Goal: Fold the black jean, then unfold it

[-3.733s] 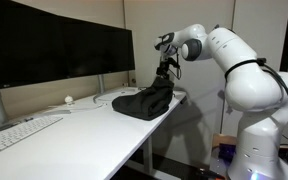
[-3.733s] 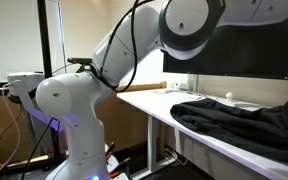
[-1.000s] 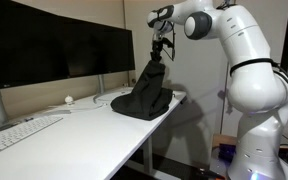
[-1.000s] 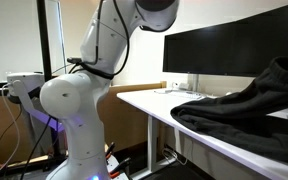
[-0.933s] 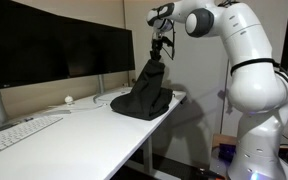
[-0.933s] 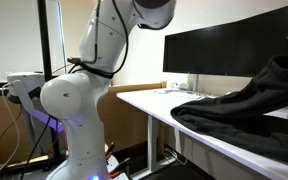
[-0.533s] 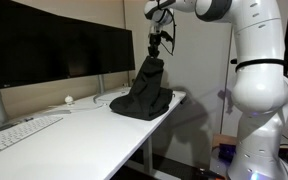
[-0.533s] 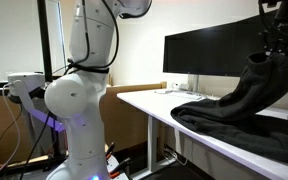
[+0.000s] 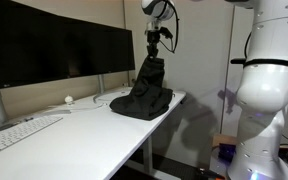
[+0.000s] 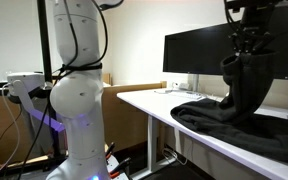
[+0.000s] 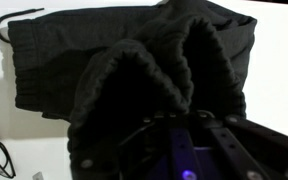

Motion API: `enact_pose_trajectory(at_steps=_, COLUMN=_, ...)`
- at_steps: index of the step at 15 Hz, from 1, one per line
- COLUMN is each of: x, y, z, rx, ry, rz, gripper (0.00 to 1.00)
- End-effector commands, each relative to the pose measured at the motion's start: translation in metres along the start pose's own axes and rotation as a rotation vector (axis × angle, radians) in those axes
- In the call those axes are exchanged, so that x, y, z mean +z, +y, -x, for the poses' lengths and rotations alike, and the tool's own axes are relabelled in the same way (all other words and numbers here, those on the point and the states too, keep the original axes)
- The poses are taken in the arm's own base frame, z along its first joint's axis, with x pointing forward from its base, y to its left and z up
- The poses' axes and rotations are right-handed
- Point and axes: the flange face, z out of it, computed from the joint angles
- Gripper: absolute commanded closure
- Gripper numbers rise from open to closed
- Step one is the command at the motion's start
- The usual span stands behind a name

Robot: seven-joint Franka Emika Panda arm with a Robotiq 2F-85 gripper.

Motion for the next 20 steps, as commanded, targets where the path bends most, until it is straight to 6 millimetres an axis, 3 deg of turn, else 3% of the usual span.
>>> enact_pose_trajectory(at_steps=1, x=0.014, y=-0.049, z=0.014, rx=-0.004, ry=0.04, rz=0.05, gripper=0.92)
enact_pose_trajectory(at_steps=8, x=0.044, y=-0.157, z=0.016, rx=0.063, ry=0.162, rz=0.08, gripper=0.91)
enact_pose_trajectory(at_steps=14, x=0.075, y=-0.249, z=0.006, rx=0.055, ry=0.204, rz=0.223, gripper=0.91)
enact_pose_trajectory(at_steps=20, x=0.114, y=-0.365, z=0.003, rx=0.149, ry=0.246, rz=0.226, gripper=0.91)
